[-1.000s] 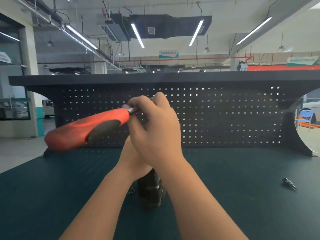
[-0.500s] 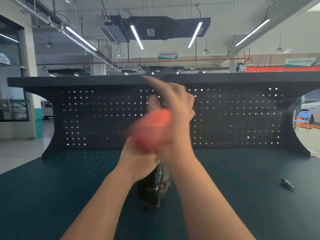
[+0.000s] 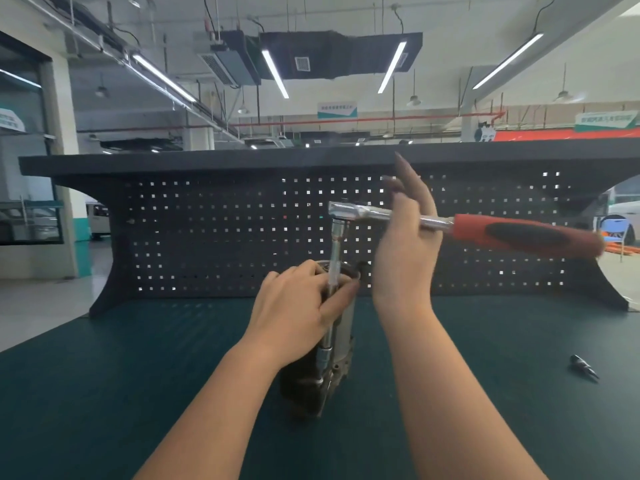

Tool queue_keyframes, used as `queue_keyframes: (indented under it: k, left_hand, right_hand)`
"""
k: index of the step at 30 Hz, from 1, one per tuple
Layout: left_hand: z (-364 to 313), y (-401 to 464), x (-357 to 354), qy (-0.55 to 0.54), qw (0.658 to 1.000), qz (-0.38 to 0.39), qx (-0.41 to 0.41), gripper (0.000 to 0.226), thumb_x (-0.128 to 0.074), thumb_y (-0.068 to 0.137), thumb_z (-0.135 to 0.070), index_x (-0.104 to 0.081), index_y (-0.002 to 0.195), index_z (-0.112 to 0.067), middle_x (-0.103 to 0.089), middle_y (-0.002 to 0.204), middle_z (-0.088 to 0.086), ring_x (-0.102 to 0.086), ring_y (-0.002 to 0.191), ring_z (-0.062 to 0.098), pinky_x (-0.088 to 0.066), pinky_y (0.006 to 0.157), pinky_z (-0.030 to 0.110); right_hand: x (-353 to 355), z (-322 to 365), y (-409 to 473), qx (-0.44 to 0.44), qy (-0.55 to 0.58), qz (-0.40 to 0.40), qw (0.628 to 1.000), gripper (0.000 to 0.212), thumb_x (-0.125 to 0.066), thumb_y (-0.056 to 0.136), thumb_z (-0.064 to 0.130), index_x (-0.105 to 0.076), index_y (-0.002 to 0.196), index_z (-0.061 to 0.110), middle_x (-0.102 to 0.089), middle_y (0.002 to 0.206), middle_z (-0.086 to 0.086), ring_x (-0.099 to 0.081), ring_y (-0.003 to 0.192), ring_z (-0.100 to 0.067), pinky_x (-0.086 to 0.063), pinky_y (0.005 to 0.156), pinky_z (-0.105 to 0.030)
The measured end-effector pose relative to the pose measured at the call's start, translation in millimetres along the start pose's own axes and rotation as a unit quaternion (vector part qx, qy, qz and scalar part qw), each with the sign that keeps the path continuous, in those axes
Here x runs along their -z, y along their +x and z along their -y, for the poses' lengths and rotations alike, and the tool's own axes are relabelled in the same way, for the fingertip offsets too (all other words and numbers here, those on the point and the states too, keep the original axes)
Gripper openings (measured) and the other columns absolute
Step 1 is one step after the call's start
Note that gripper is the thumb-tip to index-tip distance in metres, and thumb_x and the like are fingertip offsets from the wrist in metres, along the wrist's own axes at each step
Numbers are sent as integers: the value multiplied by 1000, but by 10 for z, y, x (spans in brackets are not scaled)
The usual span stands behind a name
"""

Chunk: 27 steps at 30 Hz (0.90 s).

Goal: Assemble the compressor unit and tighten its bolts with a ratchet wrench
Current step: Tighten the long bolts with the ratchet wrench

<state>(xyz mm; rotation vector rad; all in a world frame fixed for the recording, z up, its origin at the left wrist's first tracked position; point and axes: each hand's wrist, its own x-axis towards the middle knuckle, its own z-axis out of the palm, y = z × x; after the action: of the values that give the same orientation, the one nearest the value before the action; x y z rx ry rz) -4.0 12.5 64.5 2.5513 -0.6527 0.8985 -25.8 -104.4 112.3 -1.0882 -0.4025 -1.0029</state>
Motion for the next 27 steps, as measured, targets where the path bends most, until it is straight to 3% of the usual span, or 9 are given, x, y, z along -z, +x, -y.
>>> queue_keyframes:
  k: [2, 4, 7, 12, 14, 16, 20, 24, 27]
  left_hand:
    - [23, -23, 33, -27, 999, -12, 15, 44, -26, 85, -67, -49, 58, -41, -46, 72, -19, -44, 66, 4, -27, 67, 31]
    - [97, -59, 29, -72, 996, -32, 38, 10, -50, 83, -35, -59, 78, -33, -62, 85, -5, -58, 82, 21, -40, 74, 29]
    - [123, -75, 58, -94, 993, -25, 59, 12, -54, 86, -17, -63, 93, -15, -69, 105, 18, -61, 102, 37, -48, 92, 40]
    - [118, -28, 95, -41, 998, -14, 42, 46, -23, 96, -50, -62, 79, -32, -60, 89, -5, -57, 83, 17, -44, 84, 45]
    - [130, -16, 68, -21, 999, -7, 40, 63, -16, 91, -59, -71, 91, -26, -61, 98, -9, -57, 92, 15, -42, 90, 43]
    - [123, -4, 32, -2, 999, -8, 38, 70, -14, 88, -62, -72, 90, -21, -58, 93, -11, -55, 87, 11, -40, 90, 41]
    - [108, -6, 18, -8, 997, -26, 73, 46, -29, 93, -49, -48, 60, -24, -47, 71, -10, -48, 66, 12, -35, 75, 35]
    - [159, -16, -20, -17, 996, -23, 79, 31, -54, 93, -15, -57, 124, -15, -63, 121, 7, -55, 116, 25, -43, 97, 33]
    - [81, -8, -12, -32, 996, -40, 80, 23, -43, 93, -14, -59, 109, -14, -66, 110, 6, -59, 104, 29, -44, 91, 44]
  right_hand:
    - [-146, 48, -103, 135, -129, 45, 981, 39, -40, 89, 32, -62, 120, 42, -60, 114, 16, -52, 107, -8, -42, 90, -27]
    - [-317, 52, -240, 239, -262, 103, 929, 39, -40, 91, 43, -60, 124, 40, -58, 119, 14, -43, 116, -15, -30, 96, -39]
    - [-449, 12, -326, 271, -332, 152, 890, 35, -46, 92, 45, -57, 125, 43, -52, 128, 16, -34, 124, -16, -23, 97, -42]
    - [-114, -157, 3, 84, -125, 130, 980, 28, -45, 96, 43, -65, 113, 32, -57, 119, 12, -47, 116, -1, -38, 96, -18]
    - [10, -199, 94, -115, 30, 88, 989, 13, -59, 93, 35, -68, 100, 28, -65, 88, 16, -61, 80, 3, -45, 70, -15]
    - [26, -222, 86, -204, 157, 45, 965, 7, -65, 91, 27, -69, 87, 23, -51, 58, 14, -46, 50, -5, -33, 54, -21]
    - [-234, -86, -170, 15, 117, 0, 993, 12, -63, 90, 17, -66, 80, 22, -57, 65, 15, -52, 60, -1, -42, 60, -14]
    - [-424, -65, -399, 281, -208, 135, 927, 20, -64, 81, 26, -73, 96, 16, -59, 79, 0, -57, 73, -17, -47, 68, -38]
    - [-339, -88, -278, 296, -258, 148, 908, 23, -63, 79, 27, -73, 98, 18, -59, 79, 0, -54, 75, -20, -43, 70, -45]
